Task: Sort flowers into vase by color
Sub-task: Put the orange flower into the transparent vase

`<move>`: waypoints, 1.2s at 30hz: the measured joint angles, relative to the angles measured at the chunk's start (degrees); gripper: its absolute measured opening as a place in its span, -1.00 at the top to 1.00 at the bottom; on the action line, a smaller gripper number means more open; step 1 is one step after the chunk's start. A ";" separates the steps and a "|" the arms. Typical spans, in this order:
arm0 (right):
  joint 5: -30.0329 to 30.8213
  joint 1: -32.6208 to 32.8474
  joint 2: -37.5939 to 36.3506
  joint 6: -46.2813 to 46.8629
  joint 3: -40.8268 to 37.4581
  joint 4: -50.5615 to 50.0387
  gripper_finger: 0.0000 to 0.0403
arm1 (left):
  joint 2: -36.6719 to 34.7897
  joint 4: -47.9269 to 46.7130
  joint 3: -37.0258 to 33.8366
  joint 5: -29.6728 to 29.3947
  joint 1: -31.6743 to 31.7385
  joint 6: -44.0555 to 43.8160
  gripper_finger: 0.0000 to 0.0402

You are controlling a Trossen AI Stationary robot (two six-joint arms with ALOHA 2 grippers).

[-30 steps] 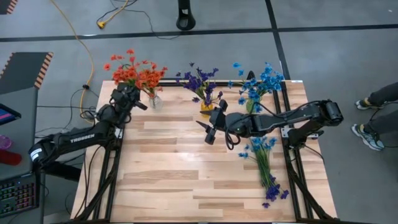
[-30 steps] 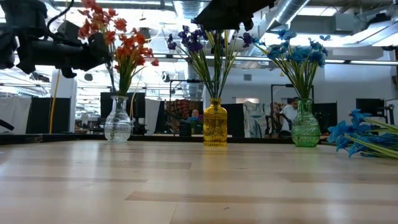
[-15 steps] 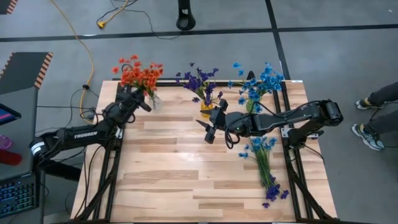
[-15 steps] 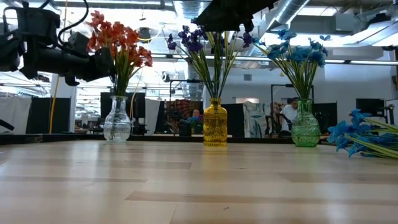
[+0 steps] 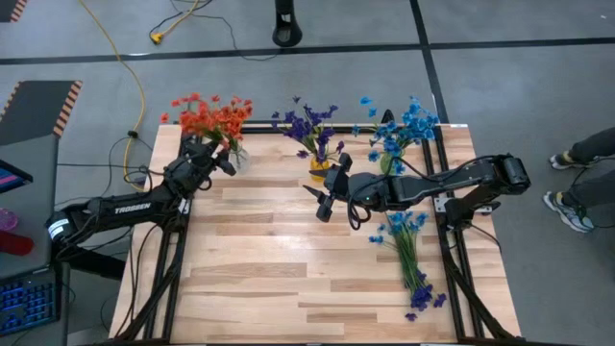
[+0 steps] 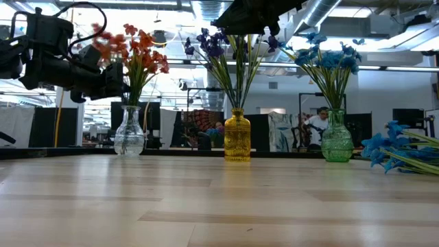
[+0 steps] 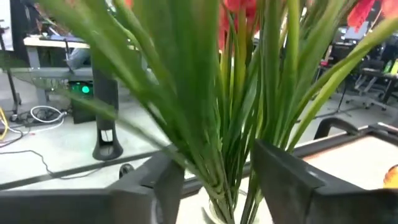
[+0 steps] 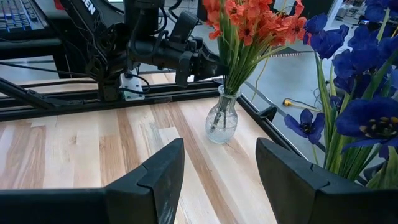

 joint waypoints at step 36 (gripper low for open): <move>0.00 0.02 0.00 -0.13 0.00 0.00 -0.12 | 0.00 -47.13 21.79 4.65 0.00 6.76 -0.31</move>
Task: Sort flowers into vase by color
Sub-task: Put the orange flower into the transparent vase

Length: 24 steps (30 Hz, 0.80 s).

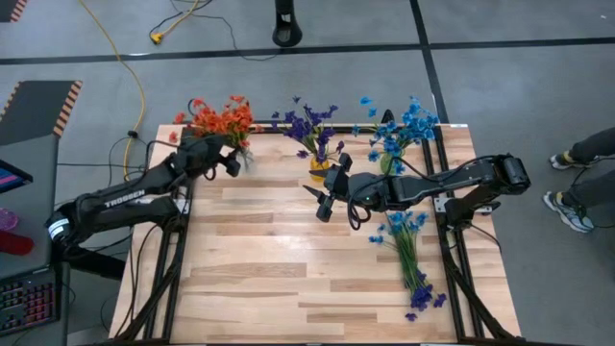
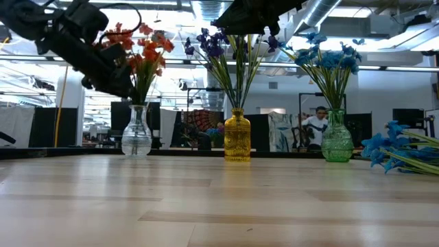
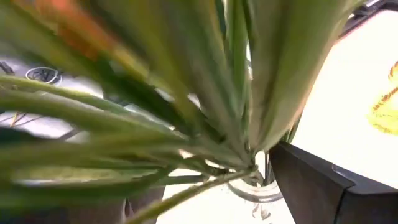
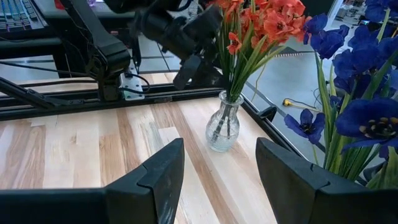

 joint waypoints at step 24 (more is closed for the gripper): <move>0.00 0.00 0.00 0.07 0.00 -1.38 -0.12 | -0.04 -7.83 5.64 -0.05 -0.11 -4.12 0.40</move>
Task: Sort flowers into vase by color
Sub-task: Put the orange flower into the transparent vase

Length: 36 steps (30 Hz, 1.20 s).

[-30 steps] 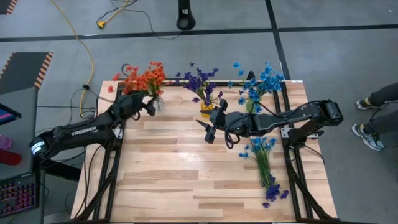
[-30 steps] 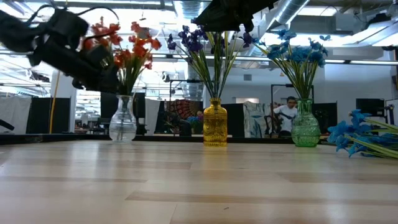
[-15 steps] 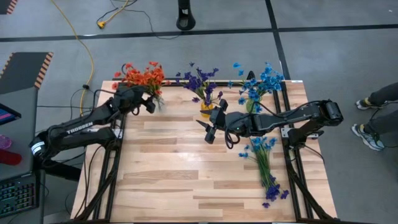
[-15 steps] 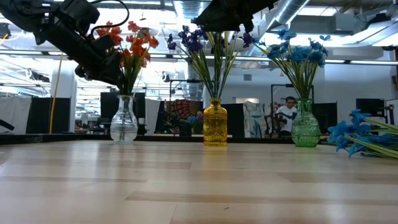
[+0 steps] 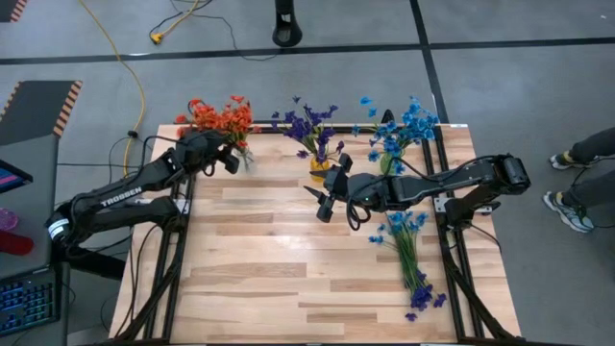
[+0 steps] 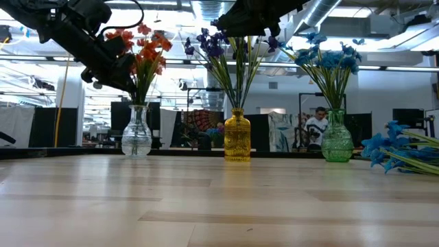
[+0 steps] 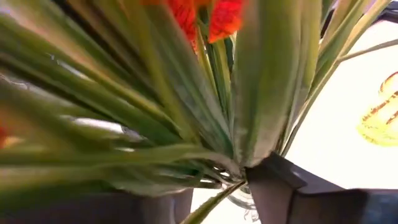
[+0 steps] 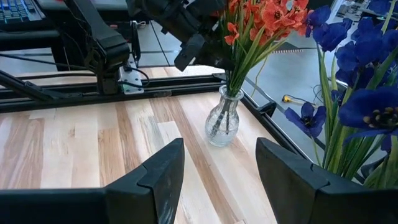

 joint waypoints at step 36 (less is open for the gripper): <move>0.00 0.00 0.00 -0.03 0.00 -0.31 -0.12 | 0.04 -3.20 0.00 0.10 0.00 1.36 0.94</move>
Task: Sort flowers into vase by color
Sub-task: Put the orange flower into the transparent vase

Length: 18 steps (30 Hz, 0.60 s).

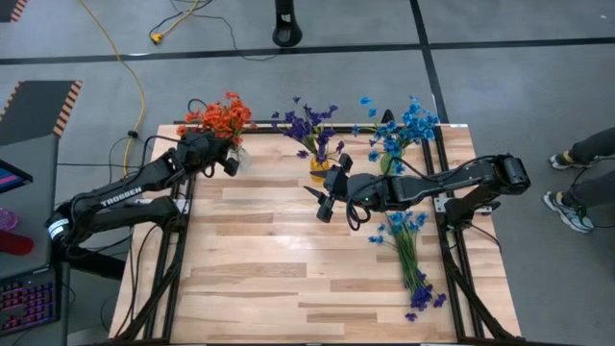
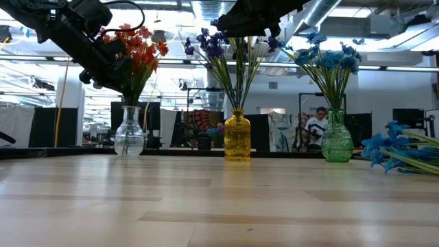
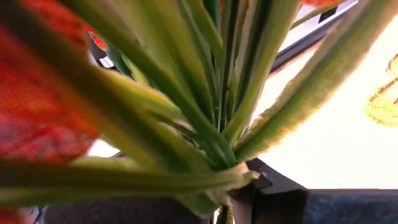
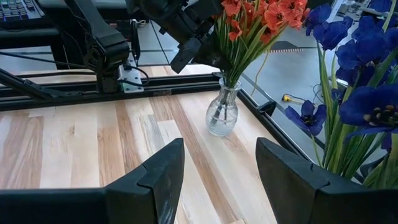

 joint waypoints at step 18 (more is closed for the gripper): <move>0.00 0.00 0.00 0.01 0.00 -0.02 -0.12 | -0.14 -0.04 0.06 -0.31 0.00 -0.03 0.42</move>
